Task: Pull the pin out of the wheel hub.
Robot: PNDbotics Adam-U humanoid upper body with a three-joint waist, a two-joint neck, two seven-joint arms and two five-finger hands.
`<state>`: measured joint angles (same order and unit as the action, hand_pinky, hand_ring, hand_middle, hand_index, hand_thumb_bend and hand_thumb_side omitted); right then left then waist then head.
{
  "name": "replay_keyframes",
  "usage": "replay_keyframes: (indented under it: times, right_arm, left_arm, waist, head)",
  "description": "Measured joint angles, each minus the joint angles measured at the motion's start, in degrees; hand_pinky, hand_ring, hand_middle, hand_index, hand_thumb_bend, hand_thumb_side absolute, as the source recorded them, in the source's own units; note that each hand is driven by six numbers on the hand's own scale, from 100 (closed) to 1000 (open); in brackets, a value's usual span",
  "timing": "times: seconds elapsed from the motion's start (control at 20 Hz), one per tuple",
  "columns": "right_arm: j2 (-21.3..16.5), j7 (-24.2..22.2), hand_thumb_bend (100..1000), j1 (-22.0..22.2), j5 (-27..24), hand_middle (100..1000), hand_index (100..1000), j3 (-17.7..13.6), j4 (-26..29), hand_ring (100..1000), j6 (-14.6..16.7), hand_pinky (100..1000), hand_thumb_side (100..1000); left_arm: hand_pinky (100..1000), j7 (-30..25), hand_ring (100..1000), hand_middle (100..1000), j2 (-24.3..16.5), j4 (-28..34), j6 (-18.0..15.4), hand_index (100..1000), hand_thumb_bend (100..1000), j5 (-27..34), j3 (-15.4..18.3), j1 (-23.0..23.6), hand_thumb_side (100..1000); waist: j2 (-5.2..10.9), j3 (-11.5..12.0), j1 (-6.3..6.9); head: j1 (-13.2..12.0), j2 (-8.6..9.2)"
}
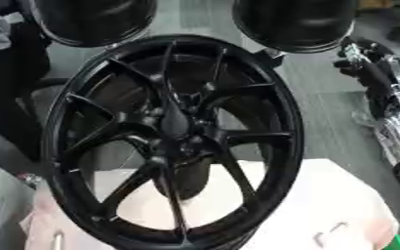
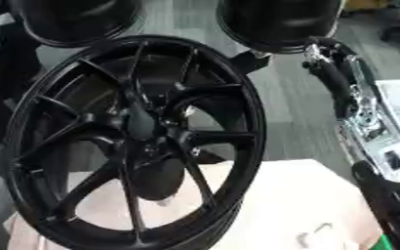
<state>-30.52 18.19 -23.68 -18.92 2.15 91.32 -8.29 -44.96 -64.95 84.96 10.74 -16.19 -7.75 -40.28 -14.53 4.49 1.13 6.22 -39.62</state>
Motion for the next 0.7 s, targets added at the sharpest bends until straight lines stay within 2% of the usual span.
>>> replay_keyframes:
  times: [0.25, 0.35, 0.4, 0.45, 0.55, 0.7]
  right_arm:
    - [0.0, -0.1, 191, 0.0, 0.0, 643, 809, 0.0, 0.0, 682, -0.1, 805, 517]
    - [0.0, -0.2, 190, 0.0, 0.0, 644, 809, 0.0, 0.0, 682, -0.2, 805, 518]
    - [0.0, -0.2, 190, 0.0, 0.0, 644, 809, 0.0, 0.0, 682, -0.2, 805, 518]
    - [0.0, -0.2, 189, 0.0, 0.0, 644, 809, 0.0, 0.0, 682, -0.2, 805, 518]
    - [0.0, -0.2, 188, 0.0, 0.0, 644, 809, 0.1, 0.0, 683, -0.2, 805, 518]
    - [0.2, -0.2, 188, 0.0, 0.0, 645, 809, 0.1, 0.0, 684, -0.2, 805, 517]
  left_arm:
    - [895, 0.6, 849, 822, -1.3, 3.3, 0.0, 913, 626, 0.2, 3.4, 8.0, 444]
    - [876, 1.6, 834, 807, -1.4, 4.5, 0.2, 892, 537, 1.0, 4.2, 9.0, 422]
    - [863, 2.3, 824, 799, -1.4, 5.0, 0.4, 889, 494, 1.6, 4.6, 9.0, 365]
    - [854, 3.0, 817, 793, -1.4, 5.5, 0.7, 882, 471, 2.2, 5.0, 8.8, 362]
    - [820, 4.8, 798, 774, -0.9, 6.0, 1.5, 847, 426, 3.2, 6.6, 7.0, 411]
    - [802, 7.6, 790, 759, 2.1, 5.9, 3.6, 788, 395, 5.3, 10.4, 2.9, 416]
  waist:
    - [0.00, -1.0, 0.13]
    - [0.00, -1.0, 0.13]
    - [0.00, -1.0, 0.14]
    - [0.00, -1.0, 0.14]
    - [0.00, -0.9, 0.10]
    - [0.02, -0.5, -0.20]
  head:
    - [-1.0, 0.00]
    - [-1.2, 0.00]
    - [-1.2, 0.00]
    - [-1.3, 0.00]
    - [-1.3, -0.02]
    - [-1.4, -0.07]
